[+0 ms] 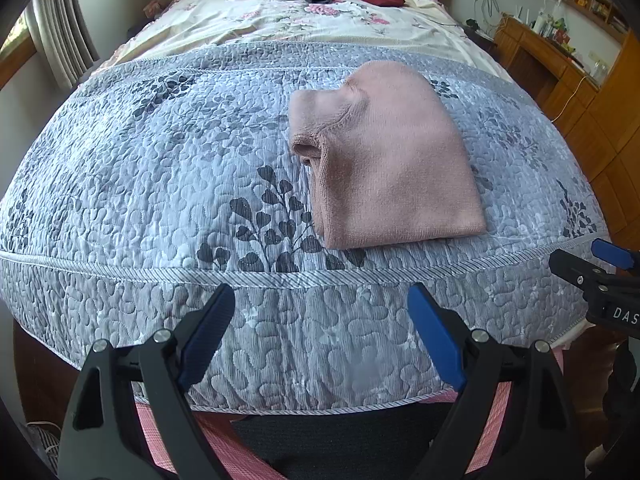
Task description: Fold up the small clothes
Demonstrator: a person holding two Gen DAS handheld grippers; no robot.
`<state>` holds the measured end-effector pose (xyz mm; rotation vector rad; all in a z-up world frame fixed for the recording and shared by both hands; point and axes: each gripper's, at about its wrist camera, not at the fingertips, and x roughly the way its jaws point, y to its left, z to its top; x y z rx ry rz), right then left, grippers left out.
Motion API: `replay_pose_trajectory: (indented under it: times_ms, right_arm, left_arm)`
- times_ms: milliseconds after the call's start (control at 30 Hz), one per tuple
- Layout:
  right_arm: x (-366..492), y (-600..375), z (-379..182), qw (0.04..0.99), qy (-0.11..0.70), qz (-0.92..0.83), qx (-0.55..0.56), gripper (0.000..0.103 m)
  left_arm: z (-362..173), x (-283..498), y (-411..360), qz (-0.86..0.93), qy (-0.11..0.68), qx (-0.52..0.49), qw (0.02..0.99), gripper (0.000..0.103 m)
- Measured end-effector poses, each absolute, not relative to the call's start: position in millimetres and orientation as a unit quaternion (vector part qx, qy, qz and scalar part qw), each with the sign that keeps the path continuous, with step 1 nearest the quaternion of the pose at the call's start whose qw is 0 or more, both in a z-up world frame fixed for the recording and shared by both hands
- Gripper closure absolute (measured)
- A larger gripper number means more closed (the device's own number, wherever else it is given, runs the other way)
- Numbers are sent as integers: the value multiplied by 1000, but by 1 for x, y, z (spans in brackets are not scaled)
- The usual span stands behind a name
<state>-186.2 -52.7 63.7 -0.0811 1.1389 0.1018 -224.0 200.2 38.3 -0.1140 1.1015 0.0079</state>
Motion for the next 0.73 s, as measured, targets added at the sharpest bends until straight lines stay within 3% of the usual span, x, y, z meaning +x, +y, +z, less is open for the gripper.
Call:
replay_pose_trajectory:
  times_ms: [733]
  right_arm:
    - [-184,-55,62,842,537,43,-31,4]
  left_arm:
    - [37,-222,199,3,524,-50,850,16]
